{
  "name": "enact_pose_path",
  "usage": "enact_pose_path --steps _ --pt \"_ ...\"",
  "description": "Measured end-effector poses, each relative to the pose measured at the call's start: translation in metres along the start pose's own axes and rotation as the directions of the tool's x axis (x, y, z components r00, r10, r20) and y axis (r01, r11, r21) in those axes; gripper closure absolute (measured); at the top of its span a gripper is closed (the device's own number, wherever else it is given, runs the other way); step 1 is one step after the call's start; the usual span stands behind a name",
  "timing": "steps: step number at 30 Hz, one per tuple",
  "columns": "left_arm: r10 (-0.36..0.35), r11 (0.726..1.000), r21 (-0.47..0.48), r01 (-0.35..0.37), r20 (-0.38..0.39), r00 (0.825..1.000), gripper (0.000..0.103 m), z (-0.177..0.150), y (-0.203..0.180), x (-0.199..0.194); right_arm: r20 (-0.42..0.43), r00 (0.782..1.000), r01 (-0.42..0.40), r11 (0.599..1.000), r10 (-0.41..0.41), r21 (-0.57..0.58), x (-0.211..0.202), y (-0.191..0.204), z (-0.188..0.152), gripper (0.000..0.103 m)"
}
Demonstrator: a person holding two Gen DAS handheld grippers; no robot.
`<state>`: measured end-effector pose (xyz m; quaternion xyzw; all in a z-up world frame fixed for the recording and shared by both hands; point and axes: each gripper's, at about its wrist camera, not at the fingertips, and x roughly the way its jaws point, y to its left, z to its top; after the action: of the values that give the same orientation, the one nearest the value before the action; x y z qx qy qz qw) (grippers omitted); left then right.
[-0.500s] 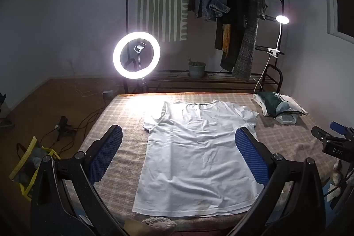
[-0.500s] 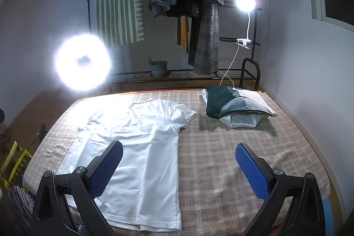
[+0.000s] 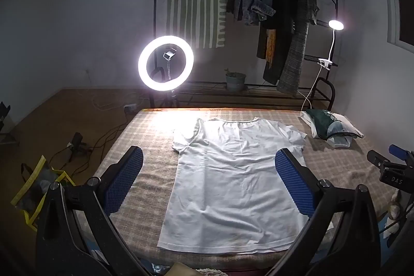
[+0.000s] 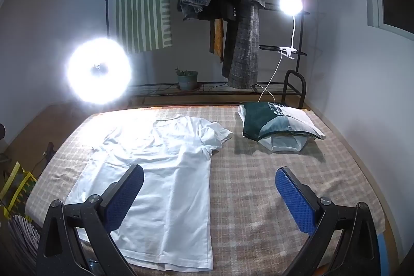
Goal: Fold small clothes
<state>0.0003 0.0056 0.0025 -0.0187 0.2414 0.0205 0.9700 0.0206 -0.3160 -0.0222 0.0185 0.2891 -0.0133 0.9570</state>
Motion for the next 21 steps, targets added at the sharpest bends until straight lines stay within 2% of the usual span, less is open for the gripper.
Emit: enact_pose_path --steps 21 --pt "-0.005 1.000 0.000 0.005 0.006 1.000 0.000 -0.0006 0.0015 -0.0010 0.002 1.000 -0.002 1.000 0.002 -0.018 -0.0015 0.0048 0.0013 0.000"
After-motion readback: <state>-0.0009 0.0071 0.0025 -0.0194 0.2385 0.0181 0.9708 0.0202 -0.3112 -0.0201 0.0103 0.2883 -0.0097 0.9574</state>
